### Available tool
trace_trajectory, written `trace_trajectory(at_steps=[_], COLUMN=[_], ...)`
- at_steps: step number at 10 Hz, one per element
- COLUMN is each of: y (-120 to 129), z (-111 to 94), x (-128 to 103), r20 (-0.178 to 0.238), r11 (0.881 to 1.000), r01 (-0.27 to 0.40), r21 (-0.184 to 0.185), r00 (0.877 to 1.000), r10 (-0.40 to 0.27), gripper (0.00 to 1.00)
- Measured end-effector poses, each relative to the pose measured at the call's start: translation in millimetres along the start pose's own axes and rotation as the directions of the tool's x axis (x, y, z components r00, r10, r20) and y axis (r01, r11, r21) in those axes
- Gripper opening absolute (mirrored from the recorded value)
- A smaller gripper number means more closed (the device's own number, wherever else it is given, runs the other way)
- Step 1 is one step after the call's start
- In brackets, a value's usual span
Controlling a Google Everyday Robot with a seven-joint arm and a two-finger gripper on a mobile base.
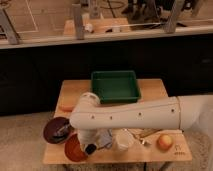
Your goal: Wipe red bowl with eraser
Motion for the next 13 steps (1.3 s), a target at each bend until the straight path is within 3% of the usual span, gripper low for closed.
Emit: trace_trajectory(at_steps=[3,8,13], y=[-9,-53,-66], z=[-4,-4,0], x=[9,19,-19], r20=[-0.017,-0.030,-0.004], r11=[1.000,0.997,0.991], r01=[-0.001,0.062,0.121], r21=[0.014,0.050,0.057], r00=[1.000,0.998,0.993], r10=[0.001,-0.060,-0.121], gripper=[0.15,0.15,0.15])
